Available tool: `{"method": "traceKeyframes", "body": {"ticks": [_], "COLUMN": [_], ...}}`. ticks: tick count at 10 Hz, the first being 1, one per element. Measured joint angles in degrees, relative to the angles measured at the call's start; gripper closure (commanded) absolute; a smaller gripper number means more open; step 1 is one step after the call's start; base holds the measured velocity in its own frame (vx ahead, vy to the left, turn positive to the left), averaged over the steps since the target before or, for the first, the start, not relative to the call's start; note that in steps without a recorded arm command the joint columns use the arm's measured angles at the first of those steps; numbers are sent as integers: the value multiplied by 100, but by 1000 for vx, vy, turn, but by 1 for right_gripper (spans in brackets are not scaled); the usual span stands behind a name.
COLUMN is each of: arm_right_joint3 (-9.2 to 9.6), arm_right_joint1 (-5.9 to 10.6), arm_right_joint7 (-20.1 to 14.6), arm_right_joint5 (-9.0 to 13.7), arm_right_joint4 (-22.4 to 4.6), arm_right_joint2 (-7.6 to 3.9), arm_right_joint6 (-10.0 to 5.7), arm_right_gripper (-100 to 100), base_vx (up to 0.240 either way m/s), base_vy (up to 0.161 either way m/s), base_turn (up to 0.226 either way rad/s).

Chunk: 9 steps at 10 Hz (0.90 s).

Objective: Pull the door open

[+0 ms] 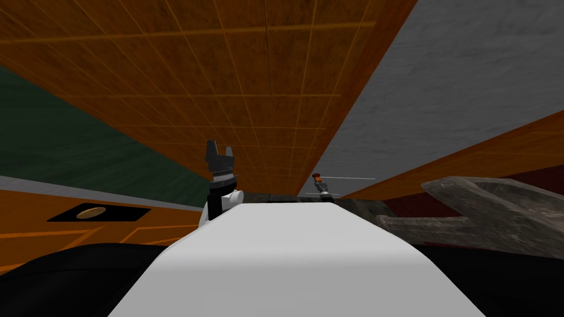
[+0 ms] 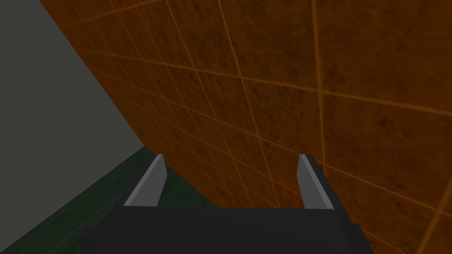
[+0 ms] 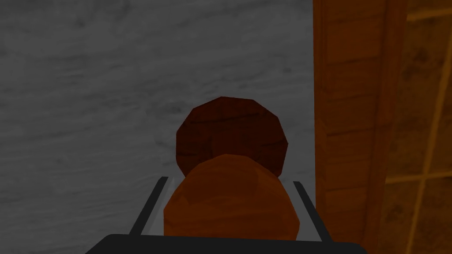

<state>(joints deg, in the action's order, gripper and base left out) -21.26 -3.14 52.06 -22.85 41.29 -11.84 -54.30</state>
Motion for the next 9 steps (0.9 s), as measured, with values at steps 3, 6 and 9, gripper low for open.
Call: {"method": "traceKeyframes", "body": {"ticks": [3, 6, 9], "arm_right_joint3": [61, 107, 181], "arm_right_joint1": [31, 112, 50], "arm_right_joint7": [-475, -907, -1315], "arm_right_joint5": [34, 82, 106], "arm_right_joint4": [-12, -184, -22], "arm_right_joint2": [-29, -76, -47], "arm_right_joint6": [1, -108, -43], "arm_right_gripper": [100, 100, 100], "base_vx": [-17, -17, -15], "base_vy": [-1, -2, -6], "base_turn": [-20, -10, -20]}}
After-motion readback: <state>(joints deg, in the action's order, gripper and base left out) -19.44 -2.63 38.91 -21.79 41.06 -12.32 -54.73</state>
